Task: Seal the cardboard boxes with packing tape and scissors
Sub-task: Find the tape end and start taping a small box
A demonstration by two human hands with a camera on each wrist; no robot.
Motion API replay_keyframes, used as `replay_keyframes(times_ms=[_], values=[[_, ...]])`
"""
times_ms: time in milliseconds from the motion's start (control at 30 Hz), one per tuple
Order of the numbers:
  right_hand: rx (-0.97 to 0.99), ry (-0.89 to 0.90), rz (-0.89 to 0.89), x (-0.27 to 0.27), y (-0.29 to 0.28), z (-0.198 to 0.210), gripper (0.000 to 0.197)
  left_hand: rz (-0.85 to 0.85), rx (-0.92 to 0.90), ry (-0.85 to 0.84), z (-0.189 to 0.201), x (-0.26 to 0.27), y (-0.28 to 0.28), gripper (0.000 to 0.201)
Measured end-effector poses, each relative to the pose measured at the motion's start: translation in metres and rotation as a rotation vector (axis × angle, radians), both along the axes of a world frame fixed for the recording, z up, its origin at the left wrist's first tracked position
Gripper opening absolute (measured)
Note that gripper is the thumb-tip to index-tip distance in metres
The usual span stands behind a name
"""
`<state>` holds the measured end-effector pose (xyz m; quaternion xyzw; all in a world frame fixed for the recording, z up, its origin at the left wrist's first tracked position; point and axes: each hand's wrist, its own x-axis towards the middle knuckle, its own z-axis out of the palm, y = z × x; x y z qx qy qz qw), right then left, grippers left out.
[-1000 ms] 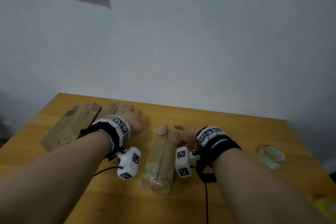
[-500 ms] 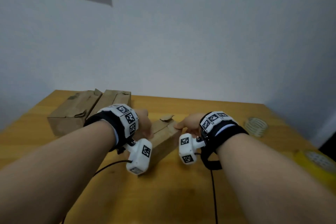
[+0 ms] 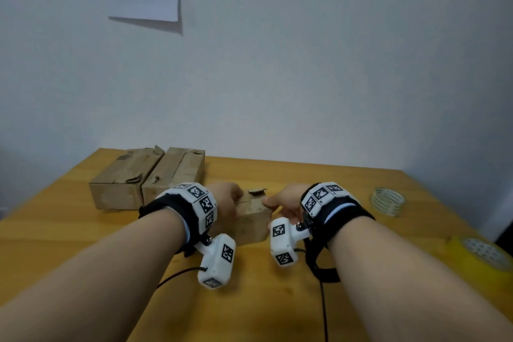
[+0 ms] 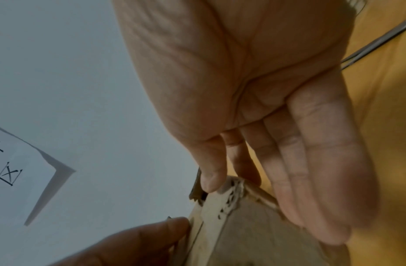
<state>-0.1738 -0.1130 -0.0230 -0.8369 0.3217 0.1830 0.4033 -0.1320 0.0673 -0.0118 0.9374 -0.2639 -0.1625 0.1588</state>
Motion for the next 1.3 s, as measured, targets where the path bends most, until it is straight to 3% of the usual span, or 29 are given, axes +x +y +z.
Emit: replay_keyframes(times_ms=[133, 267, 467, 800, 867, 1033, 1167, 1300], values=[[0.064, -0.016, -0.042, 0.015, -0.008, -0.008, 0.052, -0.035, -0.034, 0.002, -0.001, 0.016, -0.011, 0.047], [0.131, 0.013, -0.052, 0.028, -0.014, -0.016, 0.039, -0.064, -0.094, 0.021, -0.005, 0.032, -0.013, 0.036], [0.13, 0.069, -0.024, 0.04, -0.016, -0.015, 0.029, -0.092, -0.15, 0.058, -0.01, 0.043, -0.011, 0.035], [0.1, 0.098, 0.008, 0.035, -0.01, -0.011, 0.037, -0.182, -0.08, 0.004, -0.008, 0.032, -0.012, 0.044], [0.089, 0.053, -0.023, 0.031, -0.012, -0.006, 0.039, -0.179, -0.074, 0.005, -0.007, 0.032, -0.01, 0.043], [0.119, -0.278, -0.224, 0.029, -0.018, 0.0, 0.045, -0.2, -0.05, -0.017, -0.004, 0.03, -0.012, 0.037], [0.093, -0.29, -0.185, 0.034, -0.007, 0.002, 0.05, -0.215, -0.044, -0.031, -0.003, 0.03, -0.011, 0.036], [0.061, -0.278, -0.166, 0.037, -0.003, 0.002, 0.032, -0.211, -0.047, -0.025, -0.003, 0.029, -0.011, 0.035]])
